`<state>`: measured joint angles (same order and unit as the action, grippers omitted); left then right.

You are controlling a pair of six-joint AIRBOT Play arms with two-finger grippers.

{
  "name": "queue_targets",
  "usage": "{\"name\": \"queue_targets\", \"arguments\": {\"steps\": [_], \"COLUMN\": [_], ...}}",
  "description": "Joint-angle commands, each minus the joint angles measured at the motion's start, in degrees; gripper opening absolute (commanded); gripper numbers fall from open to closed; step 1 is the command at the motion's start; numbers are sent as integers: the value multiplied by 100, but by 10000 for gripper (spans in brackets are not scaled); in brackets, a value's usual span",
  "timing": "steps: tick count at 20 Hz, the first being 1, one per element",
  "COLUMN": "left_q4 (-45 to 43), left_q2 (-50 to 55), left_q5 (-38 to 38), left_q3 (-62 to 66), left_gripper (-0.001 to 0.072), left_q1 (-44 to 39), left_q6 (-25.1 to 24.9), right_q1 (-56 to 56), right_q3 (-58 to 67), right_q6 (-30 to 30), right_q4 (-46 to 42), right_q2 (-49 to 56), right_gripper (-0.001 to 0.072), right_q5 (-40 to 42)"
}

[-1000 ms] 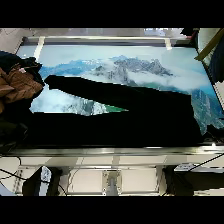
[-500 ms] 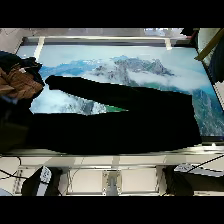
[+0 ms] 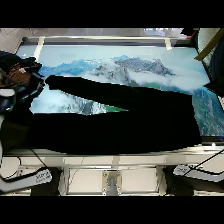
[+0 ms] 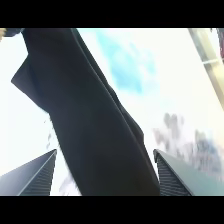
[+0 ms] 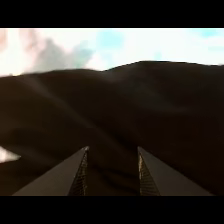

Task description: Fold the clothes and pants, and hang the long-sleeved shirts on hangers.

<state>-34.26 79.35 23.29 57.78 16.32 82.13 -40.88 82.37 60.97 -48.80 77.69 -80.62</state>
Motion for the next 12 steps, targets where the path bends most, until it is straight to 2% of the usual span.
{"name": "queue_targets", "arguments": {"steps": [1, 8, 12], "left_q4": [474, 170, 179], "left_q2": [1204, 1545, 1709], "left_q5": [-485, -404, -776], "left_q3": [686, 1036, 1047], "left_gripper": [709, 707, 705], "left_q1": [-313, 59, 46], "left_q6": [-33, -31, -28], "right_q1": [568, 706, 706], "right_q3": [11, 11, 11], "right_q6": [-179, -197, -195], "right_q4": [48, -17, -15], "right_q2": [-9, -9, -9], "right_gripper": [348, 348, 347], "right_q5": [-70, -76, -81]}}
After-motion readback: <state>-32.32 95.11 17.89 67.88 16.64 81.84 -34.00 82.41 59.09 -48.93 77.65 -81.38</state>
